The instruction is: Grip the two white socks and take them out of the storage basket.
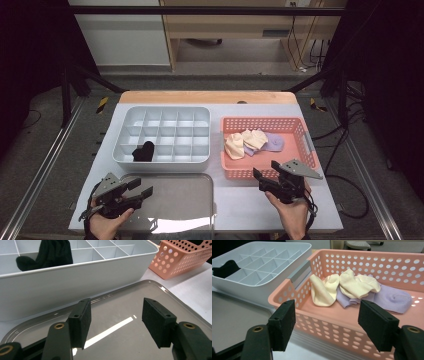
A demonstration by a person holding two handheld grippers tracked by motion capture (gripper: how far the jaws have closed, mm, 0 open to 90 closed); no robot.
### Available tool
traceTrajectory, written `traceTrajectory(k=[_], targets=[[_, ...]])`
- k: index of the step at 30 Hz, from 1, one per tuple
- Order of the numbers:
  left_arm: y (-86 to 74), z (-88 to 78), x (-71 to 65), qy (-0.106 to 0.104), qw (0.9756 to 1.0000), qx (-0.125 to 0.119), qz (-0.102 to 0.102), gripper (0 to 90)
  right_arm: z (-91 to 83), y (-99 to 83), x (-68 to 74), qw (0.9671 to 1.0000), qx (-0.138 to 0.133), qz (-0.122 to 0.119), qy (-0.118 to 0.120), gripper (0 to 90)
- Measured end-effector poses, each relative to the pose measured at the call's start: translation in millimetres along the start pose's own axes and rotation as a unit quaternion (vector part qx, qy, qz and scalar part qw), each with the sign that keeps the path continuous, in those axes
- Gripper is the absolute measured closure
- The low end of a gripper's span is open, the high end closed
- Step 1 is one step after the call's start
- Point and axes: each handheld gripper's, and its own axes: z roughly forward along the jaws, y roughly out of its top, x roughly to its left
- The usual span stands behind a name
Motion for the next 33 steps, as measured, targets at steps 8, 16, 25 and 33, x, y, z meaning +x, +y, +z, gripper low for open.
traceTrajectory(k=[8, 16, 25, 33], targets=[[-1.0, 0.1, 4.3, -0.004, 1.0, 0.002, -0.005, 40.7, 3.5, 14.7, -5.0, 1.0, -0.008, 0.005, -0.001, 30.9], [1.8, -6.5, 9.3, -0.01, 0.9999, -0.008, -0.009, 40.1, 8.8, 31.0, -9.1, 0.9998, -0.021, 0.003, 0.0, 31.5], [1.4, -3.9, 6.9, 0.003, 1.0, -0.002, 0.002, 39.1, 15.8, 55.6, -15.5, 0.9998, -0.019, -0.007, -0.001, 31.1], [-0.8, -1.2, 8.8, 0.011, 0.9998, -0.011, 0.014, 40.7, 23.5, 68.2, -25.8, 0.9998, -0.018, 0.002, -0.008, 28.6]])
